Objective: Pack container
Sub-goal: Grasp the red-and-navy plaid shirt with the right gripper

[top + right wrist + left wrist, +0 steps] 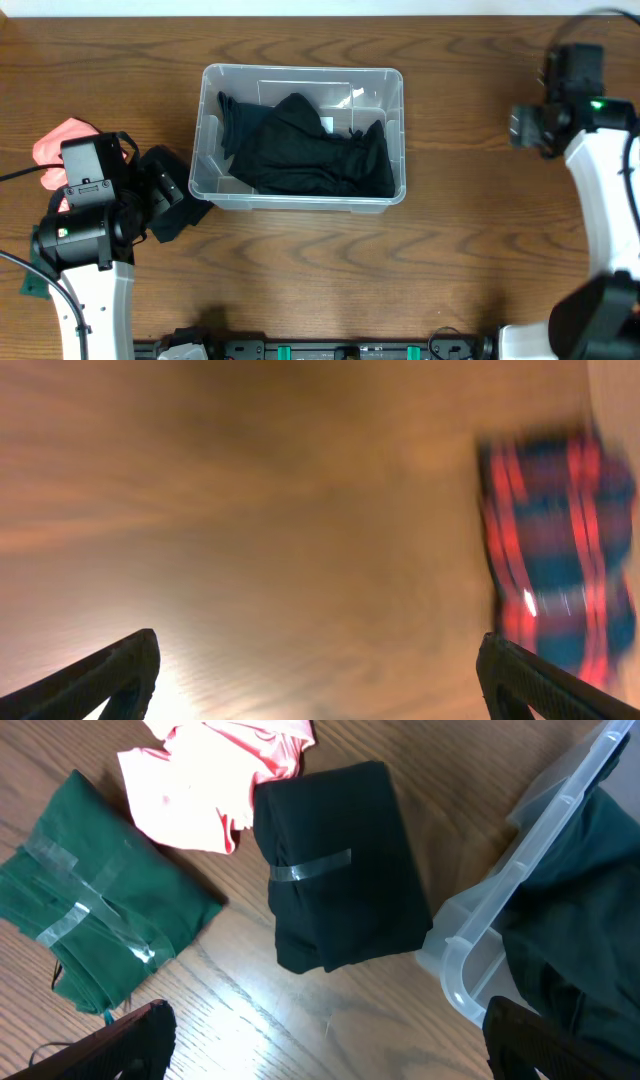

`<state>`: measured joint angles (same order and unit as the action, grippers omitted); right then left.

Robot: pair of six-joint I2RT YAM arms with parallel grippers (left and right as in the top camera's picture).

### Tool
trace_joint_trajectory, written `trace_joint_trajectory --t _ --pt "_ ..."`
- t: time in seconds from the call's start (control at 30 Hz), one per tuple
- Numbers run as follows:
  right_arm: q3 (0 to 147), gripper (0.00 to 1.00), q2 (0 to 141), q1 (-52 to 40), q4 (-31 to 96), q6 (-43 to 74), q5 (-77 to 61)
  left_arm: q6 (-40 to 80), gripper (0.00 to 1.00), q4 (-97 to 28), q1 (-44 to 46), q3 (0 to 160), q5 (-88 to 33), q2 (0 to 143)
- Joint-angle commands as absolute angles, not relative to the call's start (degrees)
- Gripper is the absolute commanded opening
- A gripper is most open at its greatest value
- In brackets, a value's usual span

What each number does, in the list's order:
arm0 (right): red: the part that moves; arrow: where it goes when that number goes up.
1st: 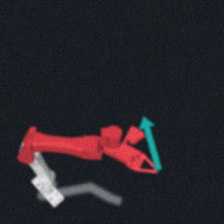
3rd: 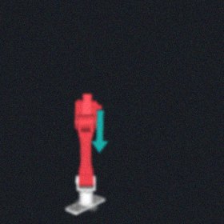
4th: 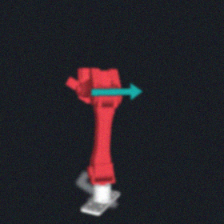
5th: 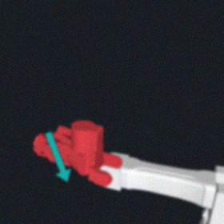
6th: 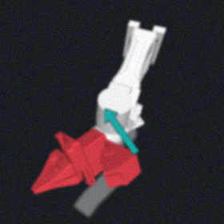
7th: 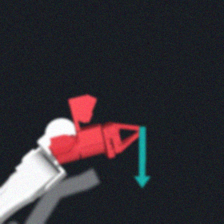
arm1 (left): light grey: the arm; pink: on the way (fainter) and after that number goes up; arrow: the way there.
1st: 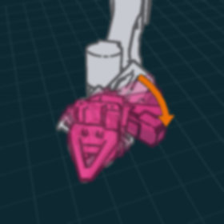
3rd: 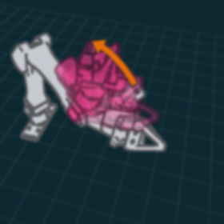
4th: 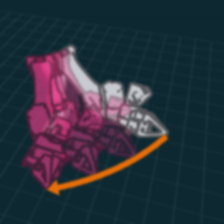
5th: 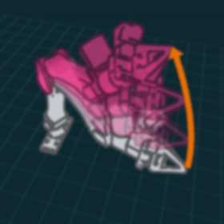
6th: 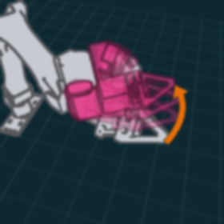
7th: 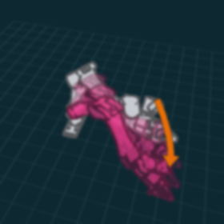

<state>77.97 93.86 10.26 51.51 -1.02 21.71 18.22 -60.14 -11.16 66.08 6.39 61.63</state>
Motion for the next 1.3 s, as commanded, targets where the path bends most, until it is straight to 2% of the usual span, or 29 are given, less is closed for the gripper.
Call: trace_joint_trajectory --t 0.0,0.2,0.53,0.87,1.0,1.13,1.2,1.27 --pt "74.9 0.99 97.7 16.3 50.4 -0.3 30.0 18.8 0.98 -60.3 -11.4 67.0 6.6 61.3" --pt "74.3 0.99 105.4 25.7 47.6 -1.7 33.0 18.8 0.98 -60.4 -11.4 67.0 6.5 61.3" --pt "74.2 0.99 114.0 36.2 40.0 -8.7 34.1 18.8 0.98 -60.4 -11.4 67.0 6.6 61.3" --pt "74.2 0.99 119.2 41.7 23.6 -20.6 34.0 18.8 0.98 -60.4 -11.4 67.0 6.6 61.4" --pt "74.2 0.99 121.3 43.7 18.7 -23.2 29.3 18.8 0.98 -60.4 -11.4 67.0 6.6 61.3" --pt "74.2 0.91 123.4 45.6 16.7 -23.2 25.9 18.8 0.98 -60.4 -11.4 67.0 6.6 61.3" --pt "74.2 0.82 123.9 46.3 16.2 -23.2 23.6 18.8 0.98 -60.4 -11.4 67.0 6.6 61.3" --pt "74.2 0.67 124.0 46.7 16.2 -23.1 22.3 18.8 0.98 -60.4 -11.4 67.0 6.6 61.3"
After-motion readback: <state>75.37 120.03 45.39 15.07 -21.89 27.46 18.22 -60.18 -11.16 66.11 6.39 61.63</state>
